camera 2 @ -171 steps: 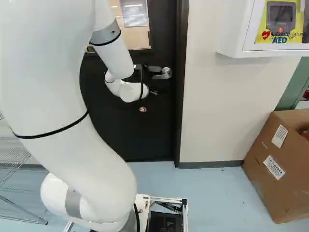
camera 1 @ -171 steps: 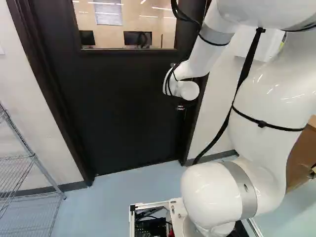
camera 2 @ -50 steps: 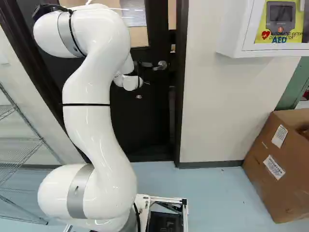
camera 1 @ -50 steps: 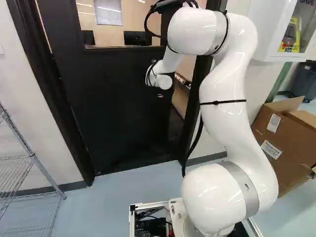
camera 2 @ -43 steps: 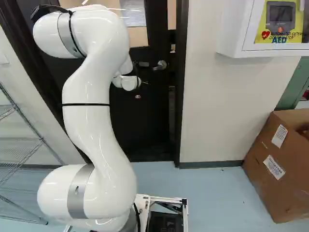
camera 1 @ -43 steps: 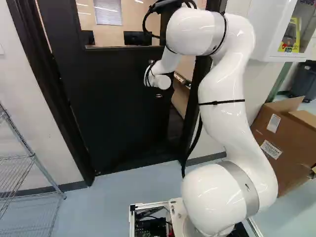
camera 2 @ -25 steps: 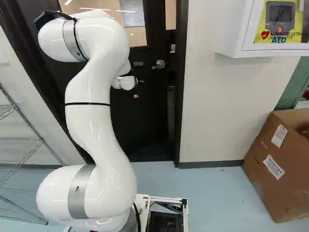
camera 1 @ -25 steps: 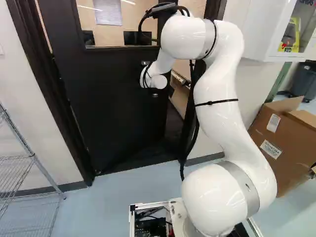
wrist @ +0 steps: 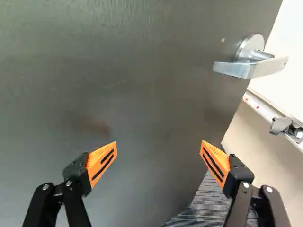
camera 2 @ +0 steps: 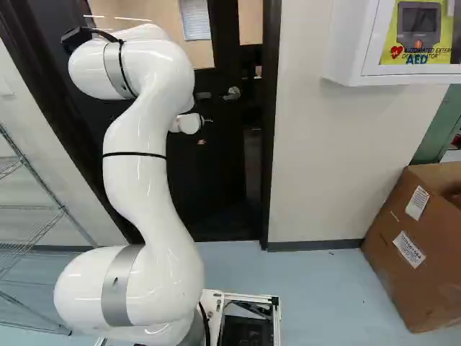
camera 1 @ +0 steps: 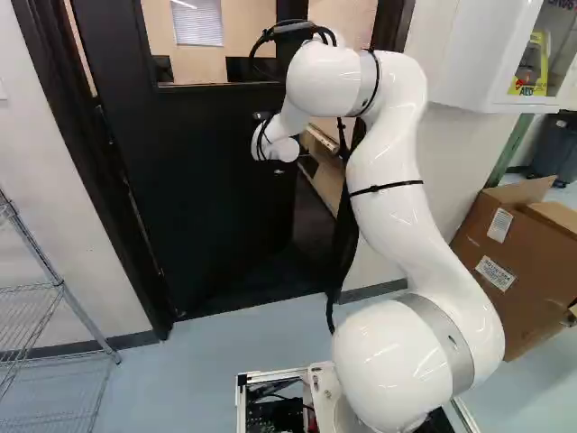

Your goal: Open the door and move inside

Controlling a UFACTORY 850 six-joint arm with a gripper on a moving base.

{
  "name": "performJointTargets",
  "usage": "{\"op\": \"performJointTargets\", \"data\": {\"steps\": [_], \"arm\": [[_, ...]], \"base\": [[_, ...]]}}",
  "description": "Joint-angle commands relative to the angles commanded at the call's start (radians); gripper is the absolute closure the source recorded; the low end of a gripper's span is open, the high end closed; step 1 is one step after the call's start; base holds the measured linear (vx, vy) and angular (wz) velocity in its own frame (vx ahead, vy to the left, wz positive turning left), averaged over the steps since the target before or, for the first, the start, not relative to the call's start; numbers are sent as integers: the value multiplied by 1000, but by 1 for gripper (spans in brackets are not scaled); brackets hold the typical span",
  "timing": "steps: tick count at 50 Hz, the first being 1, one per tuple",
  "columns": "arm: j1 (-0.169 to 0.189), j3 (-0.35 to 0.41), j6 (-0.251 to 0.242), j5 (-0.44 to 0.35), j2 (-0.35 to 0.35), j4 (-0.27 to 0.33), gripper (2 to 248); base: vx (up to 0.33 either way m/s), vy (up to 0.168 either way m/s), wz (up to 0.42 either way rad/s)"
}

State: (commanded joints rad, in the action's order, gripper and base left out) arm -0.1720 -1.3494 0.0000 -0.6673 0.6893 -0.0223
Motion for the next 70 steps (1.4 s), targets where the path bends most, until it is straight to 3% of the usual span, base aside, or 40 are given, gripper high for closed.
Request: {"op": "performJointTargets", "data": {"steps": [70], "arm": [[47,429,0,0,-331,0,3]], "base": [[0,0,0]]}}
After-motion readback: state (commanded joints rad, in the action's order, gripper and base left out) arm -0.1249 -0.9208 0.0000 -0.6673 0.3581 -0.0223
